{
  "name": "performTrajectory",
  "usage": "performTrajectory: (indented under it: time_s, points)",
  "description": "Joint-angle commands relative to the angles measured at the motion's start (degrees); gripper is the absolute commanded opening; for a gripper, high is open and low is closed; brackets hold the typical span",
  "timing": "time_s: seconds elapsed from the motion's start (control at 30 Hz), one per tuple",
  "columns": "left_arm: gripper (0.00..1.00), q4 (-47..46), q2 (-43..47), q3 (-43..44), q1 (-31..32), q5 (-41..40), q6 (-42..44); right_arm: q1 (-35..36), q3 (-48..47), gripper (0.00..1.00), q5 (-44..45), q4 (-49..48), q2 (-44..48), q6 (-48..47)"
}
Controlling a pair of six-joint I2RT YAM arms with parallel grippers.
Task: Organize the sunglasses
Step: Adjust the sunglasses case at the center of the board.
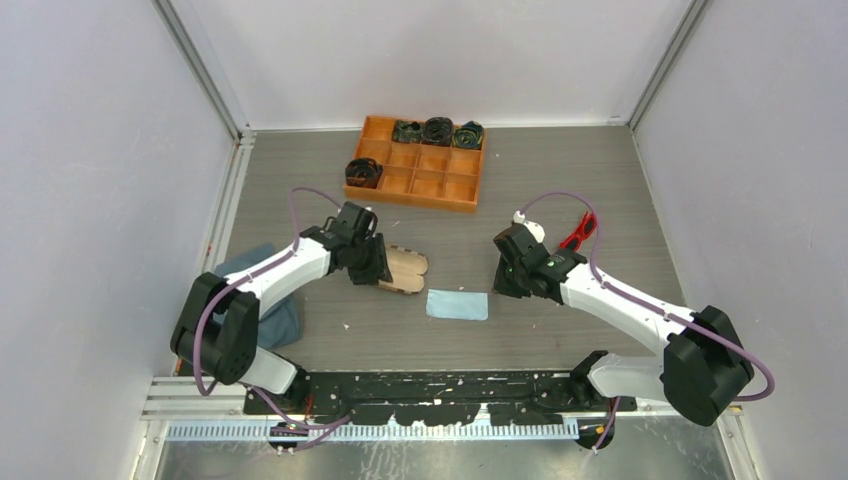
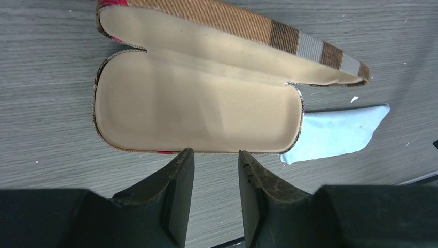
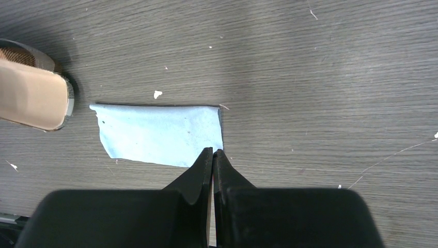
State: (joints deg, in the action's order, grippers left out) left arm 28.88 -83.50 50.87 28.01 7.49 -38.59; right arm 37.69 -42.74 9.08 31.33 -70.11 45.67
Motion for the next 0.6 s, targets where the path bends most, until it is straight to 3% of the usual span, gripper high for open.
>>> performTrajectory:
  time_s: [0.0, 0.57]
  points:
    - [0.38, -3.39, -0.28, -1.55, 0.2, 1.39, 0.02, -0.18, -0.96, 0.08, 0.67, -0.95, 1.54, 0.57]
    - [0.36, -3.68, -5.17, -0.88, 0.2, 1.31, 0.53, -0.25, -0.94, 0.07, 0.81, -0.92, 1.65, 0.56]
